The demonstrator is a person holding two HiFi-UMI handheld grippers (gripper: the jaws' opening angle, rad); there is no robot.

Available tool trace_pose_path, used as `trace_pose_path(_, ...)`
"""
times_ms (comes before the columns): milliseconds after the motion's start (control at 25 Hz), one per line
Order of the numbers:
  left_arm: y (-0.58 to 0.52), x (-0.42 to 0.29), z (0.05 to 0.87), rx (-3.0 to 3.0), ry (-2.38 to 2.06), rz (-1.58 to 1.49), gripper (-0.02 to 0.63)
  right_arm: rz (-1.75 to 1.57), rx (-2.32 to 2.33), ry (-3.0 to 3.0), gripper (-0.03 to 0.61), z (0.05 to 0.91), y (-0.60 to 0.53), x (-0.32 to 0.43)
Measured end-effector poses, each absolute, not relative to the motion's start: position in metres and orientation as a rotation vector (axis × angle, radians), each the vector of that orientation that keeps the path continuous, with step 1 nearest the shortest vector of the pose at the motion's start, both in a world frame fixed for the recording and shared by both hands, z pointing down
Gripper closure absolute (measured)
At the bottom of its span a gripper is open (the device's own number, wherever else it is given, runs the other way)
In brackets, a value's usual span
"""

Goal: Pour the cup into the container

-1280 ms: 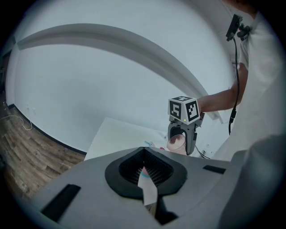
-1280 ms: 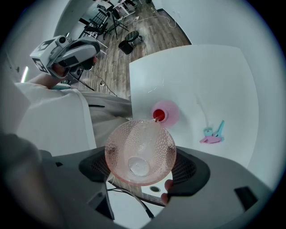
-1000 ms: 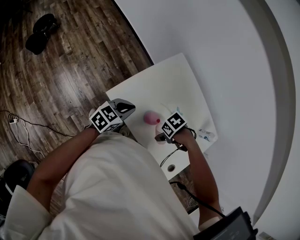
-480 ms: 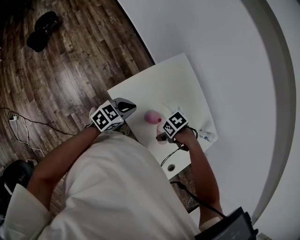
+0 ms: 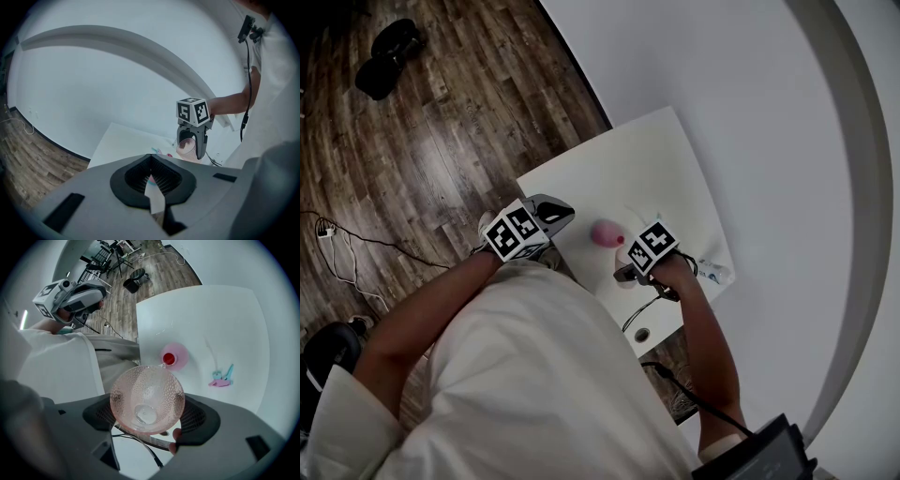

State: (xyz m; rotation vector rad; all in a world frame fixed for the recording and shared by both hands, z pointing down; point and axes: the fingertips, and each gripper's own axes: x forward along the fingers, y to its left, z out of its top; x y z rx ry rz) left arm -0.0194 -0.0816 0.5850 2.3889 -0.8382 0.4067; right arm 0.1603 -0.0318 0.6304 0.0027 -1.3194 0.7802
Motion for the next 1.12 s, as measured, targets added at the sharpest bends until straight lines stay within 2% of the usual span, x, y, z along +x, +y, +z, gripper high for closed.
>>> trace_pose_path(1120,-0.0798,-0.0176,0.5873,2.390,-0.832,0.402,0.603,0.780,-0.015,-1.294,0.195,0.6220,-0.0341,0.1599)
